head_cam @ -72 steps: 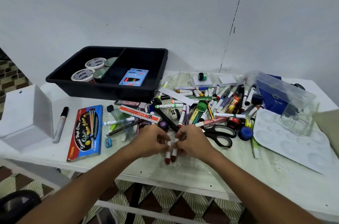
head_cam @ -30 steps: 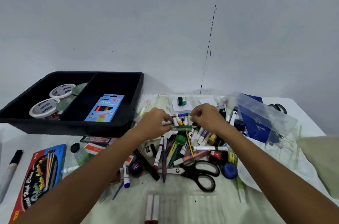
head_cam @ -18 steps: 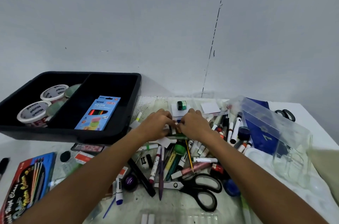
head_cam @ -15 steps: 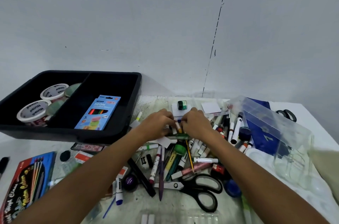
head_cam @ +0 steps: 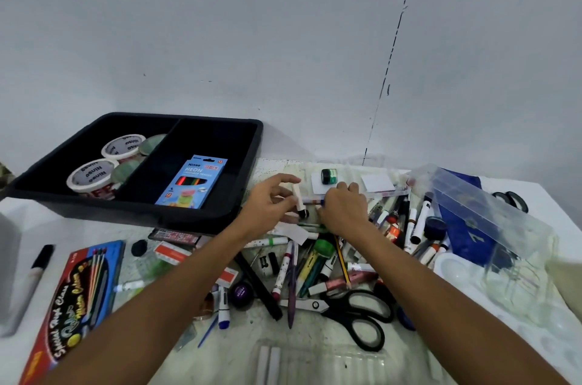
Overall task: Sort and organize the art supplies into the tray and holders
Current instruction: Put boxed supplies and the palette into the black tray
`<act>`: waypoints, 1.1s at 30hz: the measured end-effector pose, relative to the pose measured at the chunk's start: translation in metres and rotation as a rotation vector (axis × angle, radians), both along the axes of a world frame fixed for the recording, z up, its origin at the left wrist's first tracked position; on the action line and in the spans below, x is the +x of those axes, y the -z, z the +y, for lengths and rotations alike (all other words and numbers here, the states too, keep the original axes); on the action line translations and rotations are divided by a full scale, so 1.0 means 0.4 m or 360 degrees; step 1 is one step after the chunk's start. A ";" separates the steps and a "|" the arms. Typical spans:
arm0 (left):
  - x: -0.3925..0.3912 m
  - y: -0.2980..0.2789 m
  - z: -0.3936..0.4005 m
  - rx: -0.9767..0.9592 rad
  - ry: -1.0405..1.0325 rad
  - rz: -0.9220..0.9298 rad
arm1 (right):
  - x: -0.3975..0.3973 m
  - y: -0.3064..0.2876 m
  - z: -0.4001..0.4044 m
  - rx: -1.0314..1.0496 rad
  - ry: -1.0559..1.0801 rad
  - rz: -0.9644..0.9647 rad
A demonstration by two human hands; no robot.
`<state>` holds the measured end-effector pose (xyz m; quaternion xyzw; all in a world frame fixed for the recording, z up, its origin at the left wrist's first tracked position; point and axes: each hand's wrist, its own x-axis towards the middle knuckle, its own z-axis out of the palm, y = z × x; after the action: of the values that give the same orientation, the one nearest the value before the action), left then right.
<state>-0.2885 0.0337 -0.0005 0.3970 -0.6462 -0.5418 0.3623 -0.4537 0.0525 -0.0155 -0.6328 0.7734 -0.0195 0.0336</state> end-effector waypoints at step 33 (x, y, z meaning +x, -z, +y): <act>0.156 0.031 0.358 0.0010 0.0447 -0.0624 | 0.129 -0.027 0.452 0.0324 -0.0102 -0.1711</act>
<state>-0.2260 0.1768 -0.0130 0.4019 -0.7514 -0.5015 0.1497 -0.4021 0.2331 -0.0047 -0.5506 0.6255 -0.2641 0.4857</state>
